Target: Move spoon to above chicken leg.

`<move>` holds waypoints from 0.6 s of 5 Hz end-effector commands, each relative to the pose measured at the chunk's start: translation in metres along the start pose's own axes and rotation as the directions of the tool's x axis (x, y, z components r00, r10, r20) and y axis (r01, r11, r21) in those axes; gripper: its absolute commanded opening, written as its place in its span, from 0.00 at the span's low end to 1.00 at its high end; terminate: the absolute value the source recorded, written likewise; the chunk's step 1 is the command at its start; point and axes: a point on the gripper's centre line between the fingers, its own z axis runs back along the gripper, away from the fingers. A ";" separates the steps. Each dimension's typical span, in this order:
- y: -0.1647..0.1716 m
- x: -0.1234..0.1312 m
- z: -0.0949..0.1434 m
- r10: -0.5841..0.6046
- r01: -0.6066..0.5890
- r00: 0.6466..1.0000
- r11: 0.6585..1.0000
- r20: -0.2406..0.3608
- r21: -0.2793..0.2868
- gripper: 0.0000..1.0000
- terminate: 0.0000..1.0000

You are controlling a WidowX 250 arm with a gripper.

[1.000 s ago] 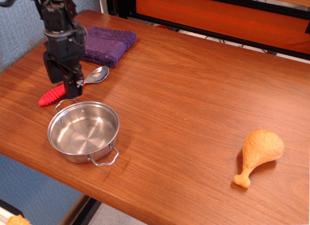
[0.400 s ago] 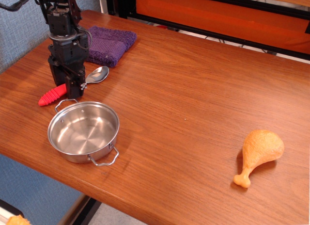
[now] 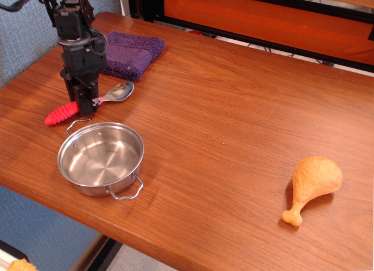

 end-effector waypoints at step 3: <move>-0.029 0.038 0.081 -0.423 0.414 0.905 0.900 0.050 0.138 0.00 0.00</move>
